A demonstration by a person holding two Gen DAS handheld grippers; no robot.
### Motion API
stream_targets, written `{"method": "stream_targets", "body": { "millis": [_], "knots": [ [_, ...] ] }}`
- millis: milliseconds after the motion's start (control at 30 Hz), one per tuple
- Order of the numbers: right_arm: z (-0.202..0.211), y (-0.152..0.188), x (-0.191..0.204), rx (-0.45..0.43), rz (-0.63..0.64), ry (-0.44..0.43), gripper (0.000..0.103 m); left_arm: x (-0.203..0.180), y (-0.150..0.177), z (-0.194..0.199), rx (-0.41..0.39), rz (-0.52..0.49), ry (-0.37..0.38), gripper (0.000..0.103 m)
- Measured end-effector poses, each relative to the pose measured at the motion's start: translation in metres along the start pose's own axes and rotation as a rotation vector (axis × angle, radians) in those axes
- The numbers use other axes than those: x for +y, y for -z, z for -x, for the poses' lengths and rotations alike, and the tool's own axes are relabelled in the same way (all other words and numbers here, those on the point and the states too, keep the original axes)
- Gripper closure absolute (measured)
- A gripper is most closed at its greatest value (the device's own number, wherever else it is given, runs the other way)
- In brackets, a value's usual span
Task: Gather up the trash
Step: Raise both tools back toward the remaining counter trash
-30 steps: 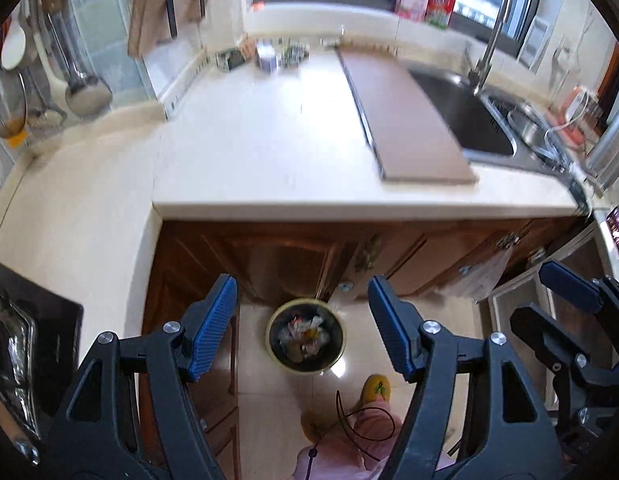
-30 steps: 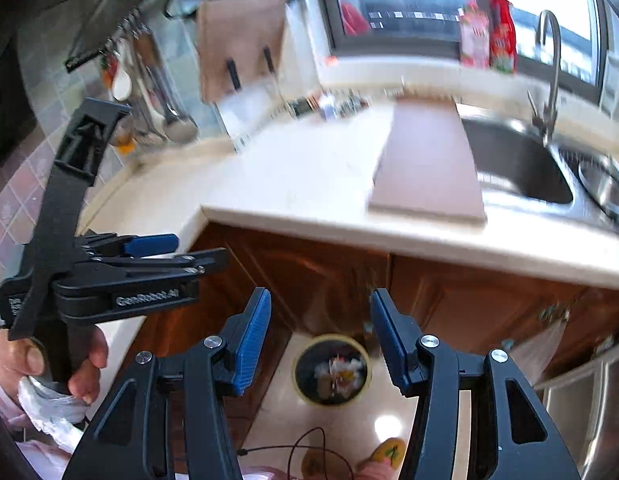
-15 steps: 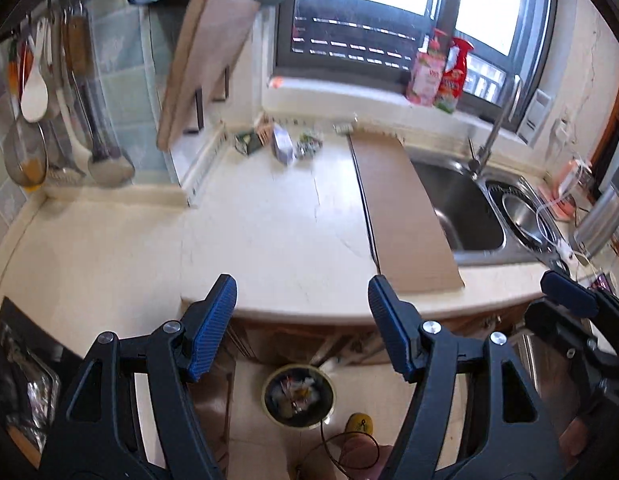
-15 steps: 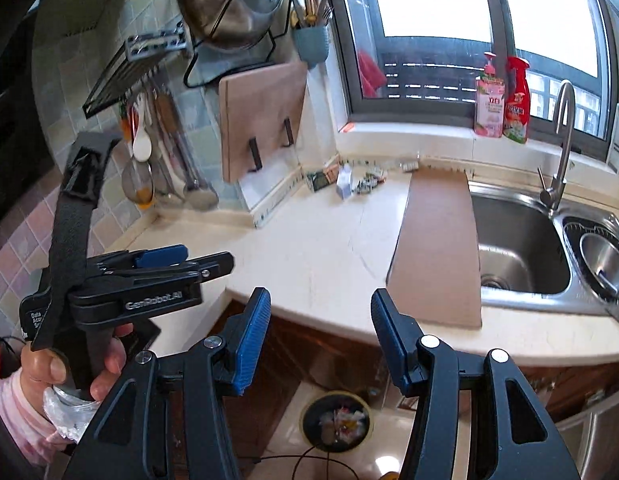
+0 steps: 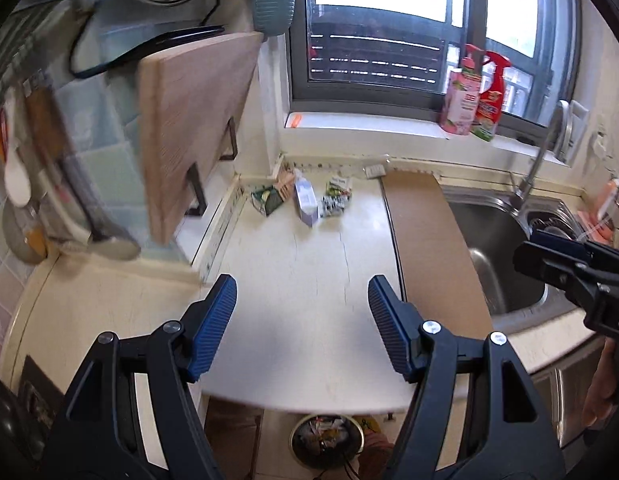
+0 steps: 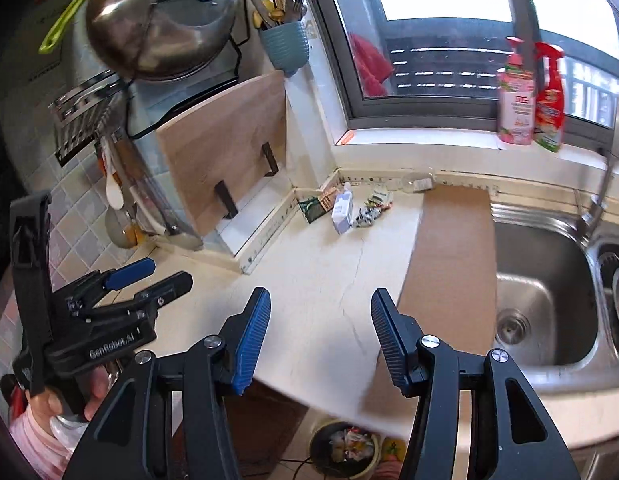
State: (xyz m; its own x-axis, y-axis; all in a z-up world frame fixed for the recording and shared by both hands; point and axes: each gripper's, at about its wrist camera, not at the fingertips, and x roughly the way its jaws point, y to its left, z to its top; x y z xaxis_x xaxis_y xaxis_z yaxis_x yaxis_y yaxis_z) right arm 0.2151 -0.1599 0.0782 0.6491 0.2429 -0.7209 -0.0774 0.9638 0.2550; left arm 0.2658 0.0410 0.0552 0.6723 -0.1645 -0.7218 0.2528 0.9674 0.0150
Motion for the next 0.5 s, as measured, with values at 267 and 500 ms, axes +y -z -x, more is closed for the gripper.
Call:
{"method": "stream_targets", "body": {
  "millis": [267,500],
  "knots": [
    [-0.122,-0.115,-0.080,0.106,0.001,-0.068,0.049,-0.039,-0.086,-0.122,0.081,-0.010,-0.048,0.037],
    [-0.260,-0.165,-0.145,0.221,-0.061,-0.134,0.049,-0.046,-0.124,-0.249,0.193,-0.025,-0.081,0.037]
  ]
}}
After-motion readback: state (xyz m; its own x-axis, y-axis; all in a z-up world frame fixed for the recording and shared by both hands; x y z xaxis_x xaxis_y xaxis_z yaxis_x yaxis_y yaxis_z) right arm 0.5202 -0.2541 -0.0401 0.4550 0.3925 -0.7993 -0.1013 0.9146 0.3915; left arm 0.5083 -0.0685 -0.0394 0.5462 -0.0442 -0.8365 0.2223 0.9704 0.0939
